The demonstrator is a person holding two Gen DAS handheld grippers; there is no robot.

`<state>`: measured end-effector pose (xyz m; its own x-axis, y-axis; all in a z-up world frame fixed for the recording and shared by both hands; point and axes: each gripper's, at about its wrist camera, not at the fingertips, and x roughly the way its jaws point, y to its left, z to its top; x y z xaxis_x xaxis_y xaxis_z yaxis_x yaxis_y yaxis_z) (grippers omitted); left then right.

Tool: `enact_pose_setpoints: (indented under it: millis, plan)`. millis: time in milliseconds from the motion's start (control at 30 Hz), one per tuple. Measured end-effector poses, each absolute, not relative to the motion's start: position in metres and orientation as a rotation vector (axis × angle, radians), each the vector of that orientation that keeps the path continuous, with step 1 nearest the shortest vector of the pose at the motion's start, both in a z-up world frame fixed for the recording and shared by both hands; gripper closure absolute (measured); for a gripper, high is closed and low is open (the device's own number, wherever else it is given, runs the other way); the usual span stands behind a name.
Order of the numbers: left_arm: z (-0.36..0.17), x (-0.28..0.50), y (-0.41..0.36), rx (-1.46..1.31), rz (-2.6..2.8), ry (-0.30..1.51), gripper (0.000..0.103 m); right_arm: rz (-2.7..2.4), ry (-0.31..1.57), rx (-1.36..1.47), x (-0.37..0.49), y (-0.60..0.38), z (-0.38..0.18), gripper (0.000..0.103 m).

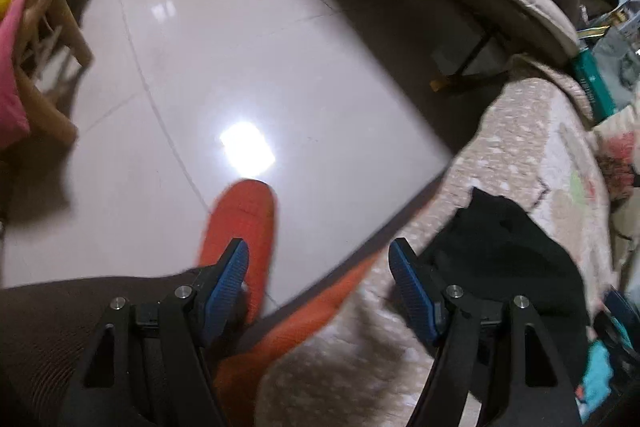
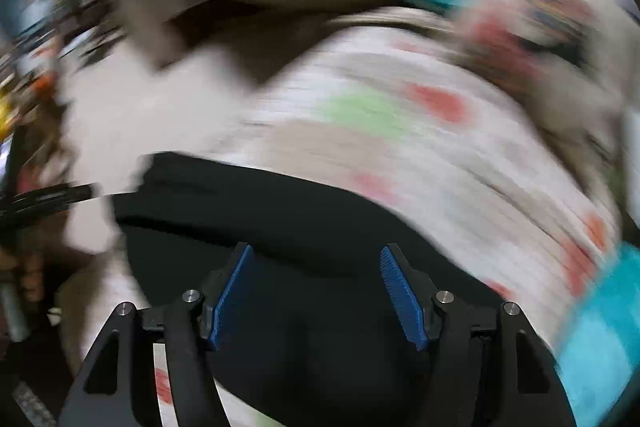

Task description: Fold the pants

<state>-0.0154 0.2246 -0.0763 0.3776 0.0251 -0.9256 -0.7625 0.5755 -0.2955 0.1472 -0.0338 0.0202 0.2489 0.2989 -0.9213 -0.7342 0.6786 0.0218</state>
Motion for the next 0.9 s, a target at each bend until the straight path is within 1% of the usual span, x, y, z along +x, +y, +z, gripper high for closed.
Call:
enact_pose_setpoints:
  millis: [133, 233, 500, 600, 633, 667, 700, 733, 767, 800, 833, 900]
  plan:
    - [-0.085, -0.020, 0.217, -0.934, 0.446, 1.064, 0.031, 0.909, 1.156, -0.578, 0.142, 0.050, -0.004, 0.032]
    - [-0.093, -0.016, 0.211, -0.951, 0.388, 1.087, 0.031, 0.939, 1.208, -0.620, 0.151, 0.085, -0.026, 0.032]
    - [-0.115, 0.003, 0.190, -0.980, 0.356, 1.161, 0.031, 0.966, 1.281, -0.657, 0.167, 0.133, -0.063, 0.032]
    - [-0.116, 0.001, 0.189, -0.996, 0.361, 1.162, 0.031, 0.975, 1.312, -0.655, 0.170, 0.142, -0.074, 0.033]
    - [-0.116, 0.001, 0.190, -0.994, 0.356, 1.163, 0.033, 0.986, 1.317, -0.659, 0.167, 0.146, -0.078, 0.033]
    - [-0.114, 0.001, 0.190, -1.006, 0.331, 1.153, 0.047, 0.992, 1.321, -0.662, 0.166, 0.147, -0.081, 0.036]
    - [-0.113, 0.002, 0.190, -1.023, 0.287, 1.139, 0.061, 0.998, 1.314, -0.673, 0.162, 0.147, -0.083, 0.044]
    - [-0.109, 0.004, 0.189, -1.026, 0.245, 1.124, 0.080, 1.003, 1.315, -0.676, 0.160, 0.148, -0.084, 0.071]
    - [-0.107, 0.005, 0.188, -1.014, 0.234, 1.119, 0.084, 1.005, 1.314, -0.672, 0.159, 0.148, -0.083, 0.076]
    - [-0.101, 0.006, 0.186, -0.975, 0.240, 1.109, 0.086, 1.000, 1.299, -0.672, 0.158, 0.148, -0.081, 0.078]
    - [-0.099, 0.008, 0.184, -0.967, 0.238, 1.103, 0.088, 0.999, 1.286, -0.672, 0.156, 0.148, -0.078, 0.081]
    - [-0.095, 0.009, 0.183, -0.962, 0.231, 1.092, 0.089, 0.992, 1.270, -0.650, 0.157, 0.145, -0.071, 0.084]
